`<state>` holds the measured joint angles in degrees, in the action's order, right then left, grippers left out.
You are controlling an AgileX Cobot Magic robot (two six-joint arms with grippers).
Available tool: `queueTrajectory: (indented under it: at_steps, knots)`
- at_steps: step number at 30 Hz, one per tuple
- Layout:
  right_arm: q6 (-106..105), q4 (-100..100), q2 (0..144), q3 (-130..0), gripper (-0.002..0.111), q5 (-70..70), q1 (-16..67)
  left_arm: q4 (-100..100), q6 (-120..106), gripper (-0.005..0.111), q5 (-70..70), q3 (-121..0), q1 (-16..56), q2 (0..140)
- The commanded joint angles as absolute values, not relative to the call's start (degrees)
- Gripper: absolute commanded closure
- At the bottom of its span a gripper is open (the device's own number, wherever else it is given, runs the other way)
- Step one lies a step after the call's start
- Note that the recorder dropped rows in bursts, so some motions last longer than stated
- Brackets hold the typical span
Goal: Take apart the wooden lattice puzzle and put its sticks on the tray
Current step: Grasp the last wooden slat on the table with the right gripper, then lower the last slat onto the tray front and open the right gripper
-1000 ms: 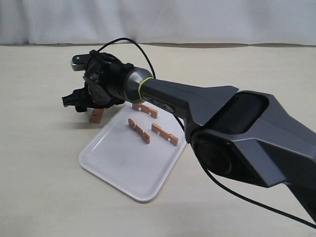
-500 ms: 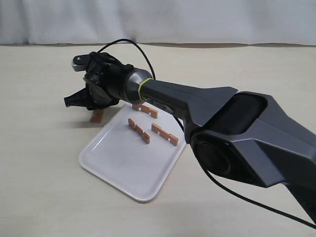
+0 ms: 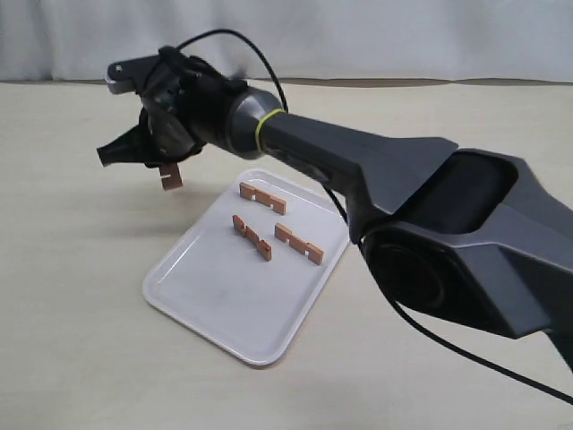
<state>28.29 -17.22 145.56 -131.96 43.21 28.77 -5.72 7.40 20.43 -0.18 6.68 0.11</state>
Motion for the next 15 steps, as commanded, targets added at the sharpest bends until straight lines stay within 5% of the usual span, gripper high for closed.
queueTrajectory:
  at_steps: [1, 15]
  knots:
    - [16.5, -13.7, 141.1, -132.4, 0.104, 48.0, 28.8, -5.9, 7.6, 0.107, 19.9, 0.0, 6.7, 0.0]
    - [-7.8, 0.9, 138.5, -125.8, 0.104, 70.0, 28.8, -5.9, 7.6, 0.107, 19.9, 0.0, 6.7, 0.0]
